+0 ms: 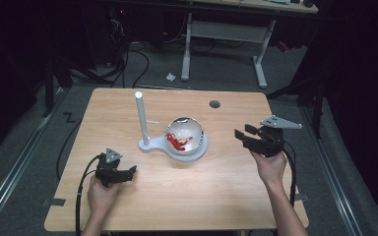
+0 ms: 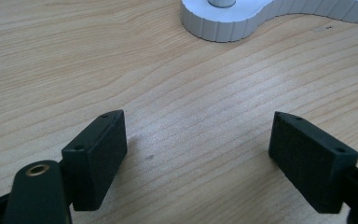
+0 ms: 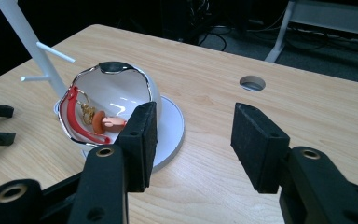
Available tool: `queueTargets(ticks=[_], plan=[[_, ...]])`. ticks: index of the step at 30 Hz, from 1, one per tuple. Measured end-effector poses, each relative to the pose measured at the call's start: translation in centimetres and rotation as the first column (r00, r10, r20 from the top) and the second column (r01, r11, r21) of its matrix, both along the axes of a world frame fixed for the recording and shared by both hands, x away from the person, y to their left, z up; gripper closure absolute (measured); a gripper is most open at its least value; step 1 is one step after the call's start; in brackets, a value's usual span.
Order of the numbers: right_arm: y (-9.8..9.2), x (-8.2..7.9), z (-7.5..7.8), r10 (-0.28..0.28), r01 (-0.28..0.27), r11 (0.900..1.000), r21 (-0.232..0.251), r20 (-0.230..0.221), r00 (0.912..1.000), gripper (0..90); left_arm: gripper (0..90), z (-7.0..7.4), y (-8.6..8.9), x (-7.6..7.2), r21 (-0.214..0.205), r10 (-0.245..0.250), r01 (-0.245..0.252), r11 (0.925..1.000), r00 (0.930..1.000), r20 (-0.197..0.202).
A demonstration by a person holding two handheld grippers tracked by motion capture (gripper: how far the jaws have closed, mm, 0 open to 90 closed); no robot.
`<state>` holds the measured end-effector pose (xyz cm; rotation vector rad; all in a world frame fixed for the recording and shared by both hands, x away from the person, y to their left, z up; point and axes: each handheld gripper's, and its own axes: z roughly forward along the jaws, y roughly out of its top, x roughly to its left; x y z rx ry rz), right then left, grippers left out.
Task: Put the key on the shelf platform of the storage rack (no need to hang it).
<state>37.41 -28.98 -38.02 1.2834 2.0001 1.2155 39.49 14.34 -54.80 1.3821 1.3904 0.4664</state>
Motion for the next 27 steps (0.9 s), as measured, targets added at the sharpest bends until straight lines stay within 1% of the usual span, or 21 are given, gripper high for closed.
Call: queueTargets(ticks=[2,4,7,9,12,18,21,27], plan=[[-0.2,-0.3,-0.1,-0.003,0.003,0.9999,0.016,0.008,1.0,51.3,19.5,0.0,0.0,0.0,0.0,0.0,0.0,1.0,1.0,0.0],[-0.6,-0.6,-0.3,-0.01,0.01,0.9996,0.025,0.001,1.0,51.3,19.5,0.0,0.0,0.0,0.0,0.0,0.0,1.0,1.0,0.0],[-1.1,-0.9,-0.7,-0.018,0.018,0.9993,0.032,-0.006,0.9998,51.3,19.6,0.0,0.0,0.0,0.0,0.0,0.0,1.0,1.0,0.0],[-1.3,-1.2,-0.8,-0.024,0.024,0.9993,0.03,-0.004,0.9997,51.3,19.5,0.0,0.0,0.0,0.0,0.0,0.0,1.0,1.0,0.0],[-1.7,-1.6,-0.9,-0.027,0.027,0.9988,0.04,0.002,0.9996,51.3,19.5,0.0,0.0,0.0,0.0,0.0,0.0,1.0,1.0,0.0],[-2.0,-2.3,-1.1,-0.031,0.031,0.9986,0.042,0.006,0.9995,51.3,19.5,0.0,0.0,0.0,0.0,0.001,-0.001,1.0,1.0,0.0],[-2.1,-2.7,-1.4,-0.027,0.026,0.9978,0.06,0.008,0.9996,51.1,19.5,0.0,0.0,0.0,0.001,0.0,0.0,1.0,1.0,0.0],[-2.1,-3.2,-1.9,-0.027,0.027,0.9981,0.056,0.012,0.9995,50.9,19.5,0.0,0.0,0.0,0.0,0.001,-0.001,1.0,1.0,0.0]])
